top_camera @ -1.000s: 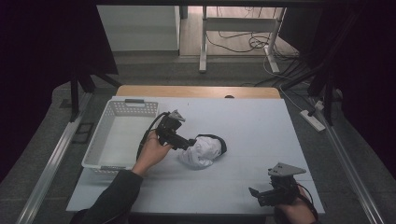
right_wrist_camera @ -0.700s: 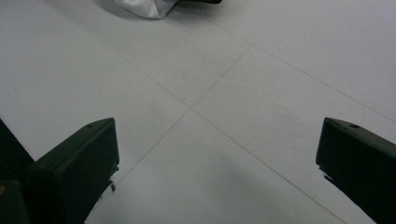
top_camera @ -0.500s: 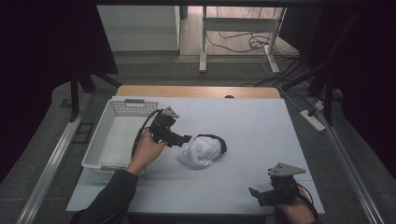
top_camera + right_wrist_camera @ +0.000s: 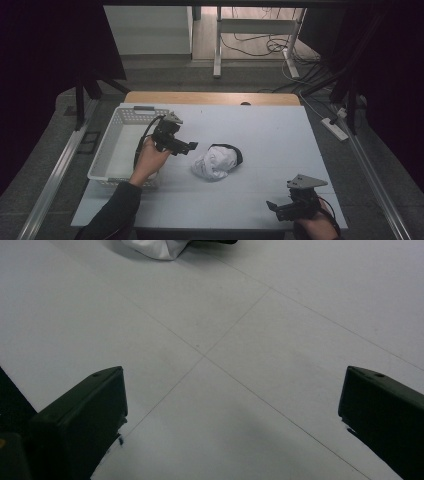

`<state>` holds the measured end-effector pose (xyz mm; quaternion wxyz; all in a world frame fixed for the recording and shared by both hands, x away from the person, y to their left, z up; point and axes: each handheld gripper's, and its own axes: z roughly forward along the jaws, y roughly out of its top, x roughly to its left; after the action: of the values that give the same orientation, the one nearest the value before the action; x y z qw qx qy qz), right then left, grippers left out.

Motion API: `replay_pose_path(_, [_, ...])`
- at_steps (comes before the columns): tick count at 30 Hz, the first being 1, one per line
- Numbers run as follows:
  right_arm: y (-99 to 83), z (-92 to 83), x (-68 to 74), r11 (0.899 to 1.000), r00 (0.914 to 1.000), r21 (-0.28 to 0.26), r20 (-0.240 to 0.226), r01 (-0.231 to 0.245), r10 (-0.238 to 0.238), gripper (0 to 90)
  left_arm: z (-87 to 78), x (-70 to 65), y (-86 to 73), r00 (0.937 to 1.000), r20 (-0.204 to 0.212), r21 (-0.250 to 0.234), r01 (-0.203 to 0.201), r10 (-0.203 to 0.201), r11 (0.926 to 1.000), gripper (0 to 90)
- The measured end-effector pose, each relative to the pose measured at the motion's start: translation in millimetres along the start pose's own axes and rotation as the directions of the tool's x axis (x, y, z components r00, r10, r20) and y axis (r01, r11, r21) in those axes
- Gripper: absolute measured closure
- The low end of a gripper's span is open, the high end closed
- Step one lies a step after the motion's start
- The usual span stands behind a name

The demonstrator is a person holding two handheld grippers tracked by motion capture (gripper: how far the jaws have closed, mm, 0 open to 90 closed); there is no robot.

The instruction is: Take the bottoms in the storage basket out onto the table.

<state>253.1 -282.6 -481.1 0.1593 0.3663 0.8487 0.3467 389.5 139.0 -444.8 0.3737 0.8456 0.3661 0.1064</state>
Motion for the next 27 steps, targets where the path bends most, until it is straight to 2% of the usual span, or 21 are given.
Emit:
replay_pose_path(15, [0.0, -0.2, -0.1, 1.000, 1.0000, -0.002, 0.001, -0.001, 0.001, 0.0, -10.5, 7.7, -8.4, 0.9995, -0.021, -0.011, 0.022, -0.022, 0.9997, 0.4])
replay_pose_path(27, [0.0, -0.5, -0.2, 1.000, 1.0000, -0.003, 0.005, -0.007, 0.007, 0.0, -21.6, 12.1, -16.6, 0.9991, -0.019, -0.024, 0.038, -0.039, 0.9990, 0.5])
